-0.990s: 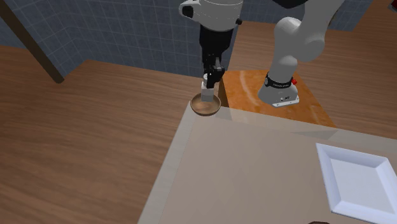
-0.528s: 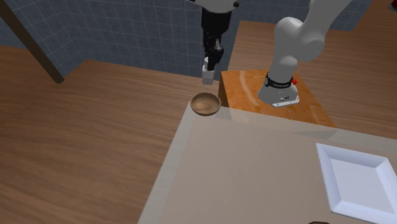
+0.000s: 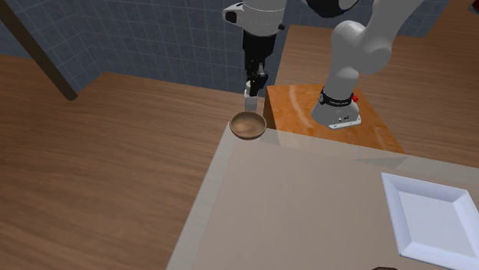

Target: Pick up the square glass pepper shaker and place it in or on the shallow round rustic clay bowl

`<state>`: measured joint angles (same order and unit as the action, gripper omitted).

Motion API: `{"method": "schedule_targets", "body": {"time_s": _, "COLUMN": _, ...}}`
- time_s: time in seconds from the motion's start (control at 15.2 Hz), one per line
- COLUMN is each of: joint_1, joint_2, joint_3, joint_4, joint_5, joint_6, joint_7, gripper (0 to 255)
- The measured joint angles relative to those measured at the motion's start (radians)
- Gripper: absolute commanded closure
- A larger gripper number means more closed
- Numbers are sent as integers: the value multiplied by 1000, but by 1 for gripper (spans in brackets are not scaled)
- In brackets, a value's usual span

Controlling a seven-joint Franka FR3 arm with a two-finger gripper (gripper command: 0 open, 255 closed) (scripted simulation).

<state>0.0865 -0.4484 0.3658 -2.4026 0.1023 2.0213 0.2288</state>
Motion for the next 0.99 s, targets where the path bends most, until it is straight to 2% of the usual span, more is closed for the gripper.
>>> {"method": "schedule_targets", "body": {"time_s": 0.66, "joint_1": -3, "joint_2": 55, "joint_3": 22, "joint_4": -93, "joint_5": -4, "joint_6": 147, "joint_7": 14, "gripper": 255}}
{"method": "schedule_targets", "body": {"time_s": 0.99, "joint_1": -2, "joint_2": 60, "joint_3": 26, "joint_4": -105, "joint_5": -4, "joint_6": 164, "joint_7": 18, "gripper": 255}}
